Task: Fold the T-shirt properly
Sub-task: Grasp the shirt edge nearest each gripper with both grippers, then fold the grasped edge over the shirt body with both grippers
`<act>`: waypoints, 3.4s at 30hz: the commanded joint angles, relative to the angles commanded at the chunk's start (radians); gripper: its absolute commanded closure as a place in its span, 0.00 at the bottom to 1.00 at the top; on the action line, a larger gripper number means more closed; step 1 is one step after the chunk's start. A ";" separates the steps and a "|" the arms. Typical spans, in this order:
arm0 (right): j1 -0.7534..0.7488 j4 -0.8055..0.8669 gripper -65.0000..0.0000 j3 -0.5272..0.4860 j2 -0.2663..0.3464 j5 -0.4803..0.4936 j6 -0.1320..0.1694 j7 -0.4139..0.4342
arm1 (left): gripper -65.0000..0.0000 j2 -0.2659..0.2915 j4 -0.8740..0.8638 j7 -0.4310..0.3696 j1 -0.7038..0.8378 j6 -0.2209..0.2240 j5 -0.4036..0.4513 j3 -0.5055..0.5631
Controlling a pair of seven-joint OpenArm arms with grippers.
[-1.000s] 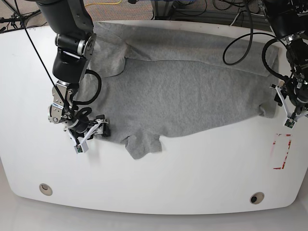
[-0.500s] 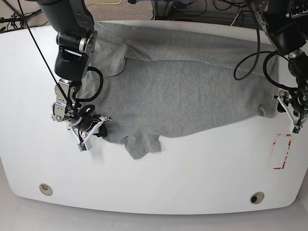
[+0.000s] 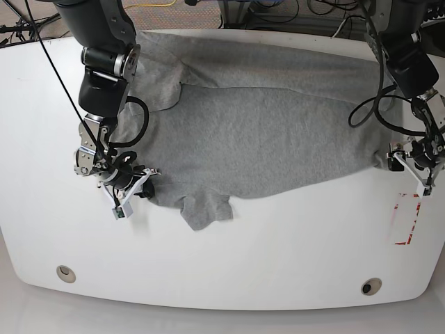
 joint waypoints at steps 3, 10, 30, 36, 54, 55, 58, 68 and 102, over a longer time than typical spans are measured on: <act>-0.002 0.002 1.00 0.000 0.000 0.000 0.000 0.000 | 0.30 0.000 -0.049 -0.021 -0.008 0.000 0.000 0.000; -0.012 0.005 1.00 0.000 0.000 0.000 0.000 -0.002 | 0.30 0.005 -0.071 -0.031 -0.012 -0.003 0.000 0.025; -0.095 0.341 1.00 0.000 -0.005 0.000 0.000 -0.186 | 0.96 0.006 0.005 -0.028 -0.003 -0.068 -0.002 0.084; -0.140 0.485 1.00 -0.002 -0.005 0.002 0.000 -0.256 | 0.96 0.018 0.107 0.002 0.015 -0.101 -0.002 0.080; -0.299 0.907 1.00 0.003 -0.008 0.009 0.000 -0.526 | 0.96 0.026 0.244 0.026 0.074 -0.101 0.000 0.083; -0.315 0.942 1.00 0.003 -0.012 0.009 0.000 -0.548 | 0.96 0.026 0.244 0.025 0.074 -0.101 0.000 0.083; -0.353 1.025 1.00 0.006 -0.037 0.009 0.000 -0.598 | 0.96 0.026 0.244 0.025 0.074 -0.101 0.000 0.084; -0.496 1.163 1.00 0.008 -0.087 0.009 0.000 -0.683 | 0.96 0.026 0.255 0.031 0.074 -0.101 -0.002 0.083; -0.721 1.183 1.00 0.216 -0.210 0.008 0.000 -0.747 | 0.96 0.017 0.535 0.144 0.324 -0.101 0.000 0.084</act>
